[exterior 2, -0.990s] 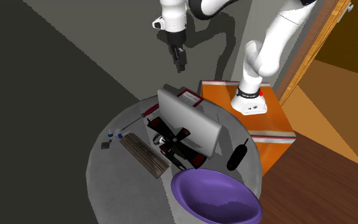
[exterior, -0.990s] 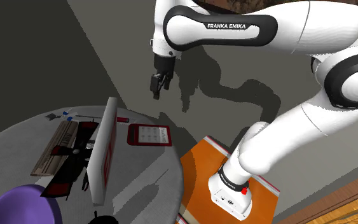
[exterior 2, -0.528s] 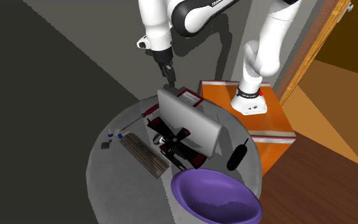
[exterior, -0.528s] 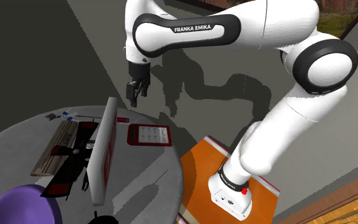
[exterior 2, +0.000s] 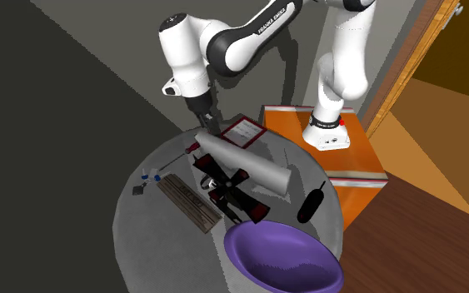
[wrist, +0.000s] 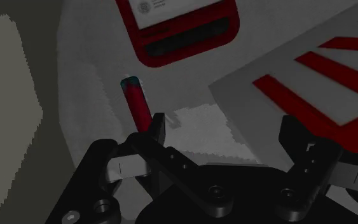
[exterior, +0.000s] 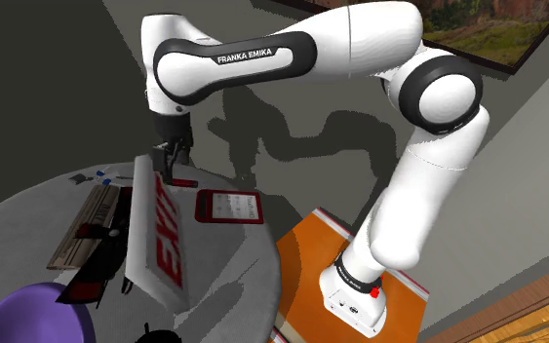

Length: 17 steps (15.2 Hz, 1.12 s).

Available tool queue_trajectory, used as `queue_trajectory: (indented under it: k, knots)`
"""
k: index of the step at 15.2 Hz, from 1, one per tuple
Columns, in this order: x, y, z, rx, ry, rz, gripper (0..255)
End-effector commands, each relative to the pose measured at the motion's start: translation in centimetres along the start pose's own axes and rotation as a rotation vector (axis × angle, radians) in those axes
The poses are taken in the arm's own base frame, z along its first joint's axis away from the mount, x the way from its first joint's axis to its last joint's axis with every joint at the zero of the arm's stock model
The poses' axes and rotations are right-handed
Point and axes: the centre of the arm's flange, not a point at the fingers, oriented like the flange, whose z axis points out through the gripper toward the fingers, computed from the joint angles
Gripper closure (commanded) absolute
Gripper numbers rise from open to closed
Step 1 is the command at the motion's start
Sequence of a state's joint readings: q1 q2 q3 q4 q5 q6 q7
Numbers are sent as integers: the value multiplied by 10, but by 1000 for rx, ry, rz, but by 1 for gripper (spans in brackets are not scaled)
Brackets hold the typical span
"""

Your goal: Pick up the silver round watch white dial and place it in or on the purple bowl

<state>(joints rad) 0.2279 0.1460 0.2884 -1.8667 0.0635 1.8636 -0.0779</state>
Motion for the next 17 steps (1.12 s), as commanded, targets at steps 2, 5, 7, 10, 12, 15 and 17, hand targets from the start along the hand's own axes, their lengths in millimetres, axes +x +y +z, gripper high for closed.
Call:
queue_trajectory:
  k: [2, 5, 7, 10, 12, 15, 17]
  knots:
    - [34, -18, 16, 22, -9, -47, 0]
    - [63, -39, 31, 43, -18, -93, 0]
    - [82, -54, 41, 56, -24, -124, 0]
    - [107, -75, 55, 75, -32, -167, 0]
    - [106, -76, 65, 75, -32, -167, 0]
    - [106, -77, 81, 75, -32, -167, 0]
    - [105, -78, 91, 75, -32, -167, 0]
